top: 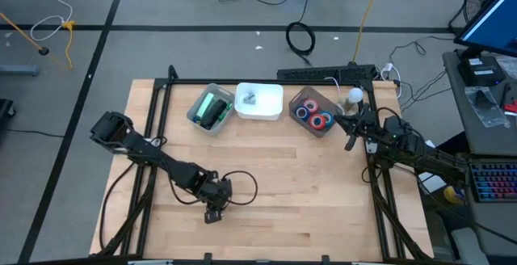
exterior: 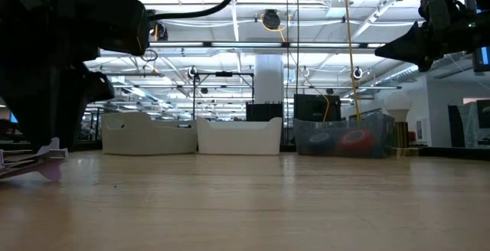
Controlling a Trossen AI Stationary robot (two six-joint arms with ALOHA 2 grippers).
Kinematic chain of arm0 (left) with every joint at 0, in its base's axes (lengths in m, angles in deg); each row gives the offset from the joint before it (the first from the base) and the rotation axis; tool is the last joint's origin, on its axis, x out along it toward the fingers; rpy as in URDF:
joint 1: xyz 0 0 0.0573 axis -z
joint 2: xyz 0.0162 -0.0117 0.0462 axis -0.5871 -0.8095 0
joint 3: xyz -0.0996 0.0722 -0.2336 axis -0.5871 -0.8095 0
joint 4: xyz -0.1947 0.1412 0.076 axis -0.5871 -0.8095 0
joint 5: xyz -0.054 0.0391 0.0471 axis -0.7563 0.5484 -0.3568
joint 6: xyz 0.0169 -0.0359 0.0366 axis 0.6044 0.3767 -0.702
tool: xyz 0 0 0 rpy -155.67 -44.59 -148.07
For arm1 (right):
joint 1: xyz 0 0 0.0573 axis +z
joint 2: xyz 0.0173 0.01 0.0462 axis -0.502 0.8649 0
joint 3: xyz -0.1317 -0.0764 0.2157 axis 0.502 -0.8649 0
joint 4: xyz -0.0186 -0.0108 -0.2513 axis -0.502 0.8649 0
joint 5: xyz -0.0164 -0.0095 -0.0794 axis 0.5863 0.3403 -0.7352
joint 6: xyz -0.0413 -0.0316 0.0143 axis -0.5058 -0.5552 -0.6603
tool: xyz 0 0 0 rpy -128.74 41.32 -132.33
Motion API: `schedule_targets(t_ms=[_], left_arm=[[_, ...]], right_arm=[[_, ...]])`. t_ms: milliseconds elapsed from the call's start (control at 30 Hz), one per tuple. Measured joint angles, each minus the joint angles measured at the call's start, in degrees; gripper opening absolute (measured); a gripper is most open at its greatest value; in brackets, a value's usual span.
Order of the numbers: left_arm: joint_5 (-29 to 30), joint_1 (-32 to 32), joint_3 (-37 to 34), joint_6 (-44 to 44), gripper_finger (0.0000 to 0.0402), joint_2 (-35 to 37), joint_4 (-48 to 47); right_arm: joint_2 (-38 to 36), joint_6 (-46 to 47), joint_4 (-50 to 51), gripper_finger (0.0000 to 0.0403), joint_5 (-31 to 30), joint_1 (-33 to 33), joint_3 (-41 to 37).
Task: Pick and place Stapler, Stapler remover, tape
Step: Put the purple staple remover into the white bin
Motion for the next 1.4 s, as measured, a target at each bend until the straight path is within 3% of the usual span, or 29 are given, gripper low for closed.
schedule_targets(t_ms=[800,1167,1400], left_arm=[[1.3,0.0,0.0,-3.2,0.0156,0.0,-1.3],[1.1,0.0,0.0,-3.2,0.0052,0.0,0.2],[1.0,0.3,0.0,-3.8,0.0012,0.0,0.4]], right_arm=[[0.0,0.0,0.0,0.0000,0.0,0.0,0.0],[0.0,0.0,0.0,0.0000,0.0,0.0,0.0],[0.0,0.0,0.0,0.0000,0.0,0.0,0.0]])
